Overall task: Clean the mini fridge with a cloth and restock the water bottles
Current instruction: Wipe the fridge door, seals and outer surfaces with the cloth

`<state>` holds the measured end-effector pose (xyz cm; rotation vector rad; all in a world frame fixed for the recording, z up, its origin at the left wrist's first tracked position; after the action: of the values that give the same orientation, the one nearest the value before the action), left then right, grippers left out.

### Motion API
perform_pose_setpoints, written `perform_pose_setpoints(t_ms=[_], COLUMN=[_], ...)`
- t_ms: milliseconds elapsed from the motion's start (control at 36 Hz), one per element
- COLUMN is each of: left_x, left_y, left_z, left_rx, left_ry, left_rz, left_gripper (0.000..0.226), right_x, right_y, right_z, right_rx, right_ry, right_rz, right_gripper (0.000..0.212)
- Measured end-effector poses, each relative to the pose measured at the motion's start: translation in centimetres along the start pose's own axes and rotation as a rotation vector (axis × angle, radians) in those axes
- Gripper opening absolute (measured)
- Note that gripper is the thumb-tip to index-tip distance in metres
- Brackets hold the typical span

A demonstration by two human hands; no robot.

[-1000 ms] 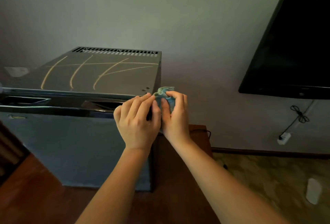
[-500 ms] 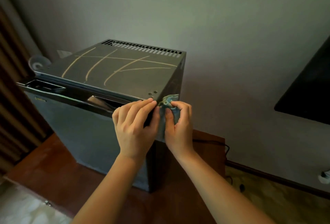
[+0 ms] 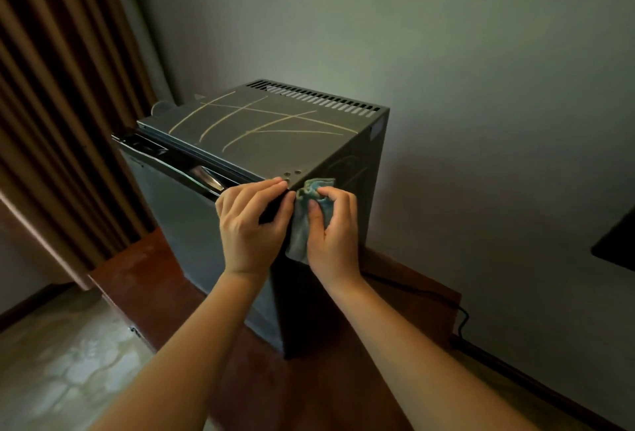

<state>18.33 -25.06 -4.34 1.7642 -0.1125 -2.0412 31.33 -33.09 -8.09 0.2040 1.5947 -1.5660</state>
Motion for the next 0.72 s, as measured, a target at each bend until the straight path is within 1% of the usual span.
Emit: perform_pose_setpoints(t_ms=[306,444,528,722], left_x=[-0.1,-0.1,0.0,0.5], left_y=[0.5,0.4,0.4,1.2], left_z=[0.1,-0.1,-0.1,0.2], left_rx=[-0.019,-0.032,-0.051,-0.165], left_ry=[-0.048,-0.048,-0.05,-0.02], left_rz=[0.025,0.035,0.038,0.083], left_gripper=[0.014,0.012,0.012,0.014], right_x=[-0.4,-0.6,-0.6,-1.0], right_y=[-1.3,-1.2,-0.8,1.0], right_z=[-0.1,-0.2,-0.3,-0.5], right_rx=[0.091,0.09,0.067,-0.064], right_ry=[-0.027,-0.054,-0.061,-0.153], right_rz=[-0.041,-0.048,-0.04,0.003], right_gripper=[0.018,0.017,0.016,0.014])
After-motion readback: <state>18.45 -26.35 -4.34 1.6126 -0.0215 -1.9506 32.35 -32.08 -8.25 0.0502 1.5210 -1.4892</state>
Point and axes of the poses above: each hand's wrist, its own x-axis away from the middle knuckle, its own z-axis out of the back of the hand, y = z × x, the point moved 7 cm from there along -x, towards the middle knuckle, and after that the axes turned 4 degrees about z, right-handed, at the moved point
